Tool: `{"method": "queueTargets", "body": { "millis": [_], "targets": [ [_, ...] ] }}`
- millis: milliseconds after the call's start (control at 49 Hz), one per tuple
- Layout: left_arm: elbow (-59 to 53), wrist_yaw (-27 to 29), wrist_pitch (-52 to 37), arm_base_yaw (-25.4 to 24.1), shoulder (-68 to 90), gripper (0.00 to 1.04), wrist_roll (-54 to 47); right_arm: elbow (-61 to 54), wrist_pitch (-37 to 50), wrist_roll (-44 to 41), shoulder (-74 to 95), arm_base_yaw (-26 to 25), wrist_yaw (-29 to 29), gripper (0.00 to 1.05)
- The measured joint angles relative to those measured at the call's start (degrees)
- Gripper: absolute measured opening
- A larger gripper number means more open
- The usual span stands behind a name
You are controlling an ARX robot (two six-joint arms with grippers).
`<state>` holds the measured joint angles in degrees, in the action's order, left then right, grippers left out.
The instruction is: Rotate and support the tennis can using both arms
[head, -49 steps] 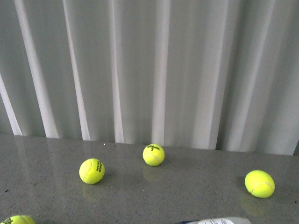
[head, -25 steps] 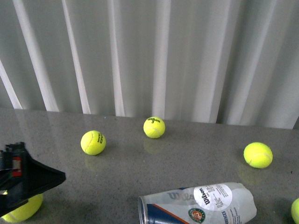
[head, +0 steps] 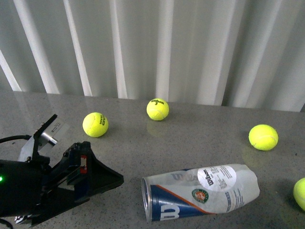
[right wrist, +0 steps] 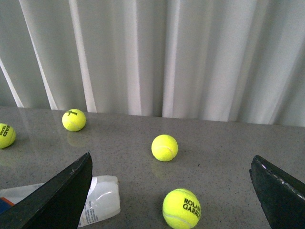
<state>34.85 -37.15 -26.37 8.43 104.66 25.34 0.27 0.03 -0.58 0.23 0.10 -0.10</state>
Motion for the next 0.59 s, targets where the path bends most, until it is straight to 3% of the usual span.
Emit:
{"method": "queueTargets", "body": {
  "millis": [306,591],
  "targets": [
    [3.5,-4.7,-7.8,5.7,6.4,0.98,7.6,0.0,0.0,0.0,0.0,0.0,0.0,0.98],
    [6.3,-5.3,-12.7,9.9,13.2,0.98,12.9,0.0,0.0,0.0,0.0,0.0,0.0,0.98]
  ]
}}
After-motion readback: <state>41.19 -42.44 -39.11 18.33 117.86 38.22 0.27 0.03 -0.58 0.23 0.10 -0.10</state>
